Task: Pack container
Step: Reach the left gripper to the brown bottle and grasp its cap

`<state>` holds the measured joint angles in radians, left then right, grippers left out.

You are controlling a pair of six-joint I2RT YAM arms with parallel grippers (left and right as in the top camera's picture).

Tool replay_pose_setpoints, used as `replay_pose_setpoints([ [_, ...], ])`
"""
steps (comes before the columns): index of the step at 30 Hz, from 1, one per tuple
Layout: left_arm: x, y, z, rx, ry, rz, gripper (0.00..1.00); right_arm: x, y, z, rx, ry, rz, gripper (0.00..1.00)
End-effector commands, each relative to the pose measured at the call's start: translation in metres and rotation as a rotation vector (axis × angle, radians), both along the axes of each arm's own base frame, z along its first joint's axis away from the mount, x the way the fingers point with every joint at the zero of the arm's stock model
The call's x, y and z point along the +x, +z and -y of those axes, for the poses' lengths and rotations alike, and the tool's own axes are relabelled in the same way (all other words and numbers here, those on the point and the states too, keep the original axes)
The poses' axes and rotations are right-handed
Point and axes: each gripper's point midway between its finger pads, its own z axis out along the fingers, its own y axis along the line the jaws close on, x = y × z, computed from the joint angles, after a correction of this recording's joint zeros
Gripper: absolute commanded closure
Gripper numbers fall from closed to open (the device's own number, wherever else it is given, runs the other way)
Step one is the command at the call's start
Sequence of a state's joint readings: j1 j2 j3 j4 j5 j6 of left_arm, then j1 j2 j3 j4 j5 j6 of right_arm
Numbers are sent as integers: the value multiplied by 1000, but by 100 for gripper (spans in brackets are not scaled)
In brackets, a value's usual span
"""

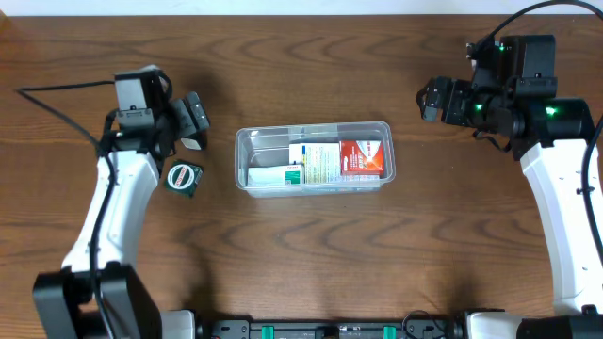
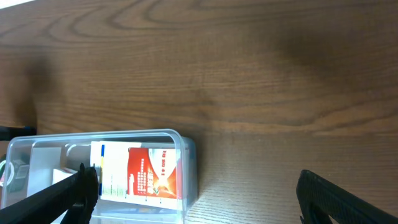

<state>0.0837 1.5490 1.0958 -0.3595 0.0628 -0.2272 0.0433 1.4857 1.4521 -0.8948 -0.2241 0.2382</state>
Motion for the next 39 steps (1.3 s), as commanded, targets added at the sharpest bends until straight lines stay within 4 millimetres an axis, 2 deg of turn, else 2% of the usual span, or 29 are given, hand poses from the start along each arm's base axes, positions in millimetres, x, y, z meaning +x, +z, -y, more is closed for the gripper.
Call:
replay_pose_setpoints([
  [1, 5, -11, -5, 39, -15, -31, 4, 0, 5, 2, 5, -15, 10, 1],
  [11, 7, -35, -6, 65, -45, -86, 27, 0, 5, 2, 5, -15, 10, 1],
  [13, 7, -35, -6, 76, -61, -87, 32, 0, 5, 2, 5, -15, 10, 1],
  [23, 11, -35, -6, 120, -119, -79, 37, 0, 5, 2, 5, -16, 10, 1],
  [30, 10, -38, -6, 125, -128, -90, 54, 0, 5, 2, 5, -15, 10, 1],
  [36, 10, -40, -6, 136, -146, -97, 62, 0, 5, 2, 5, -15, 10, 1],
  [39, 9, -41, -6, 145, -160, -101, 72, 0, 5, 2, 5, -15, 10, 1],
])
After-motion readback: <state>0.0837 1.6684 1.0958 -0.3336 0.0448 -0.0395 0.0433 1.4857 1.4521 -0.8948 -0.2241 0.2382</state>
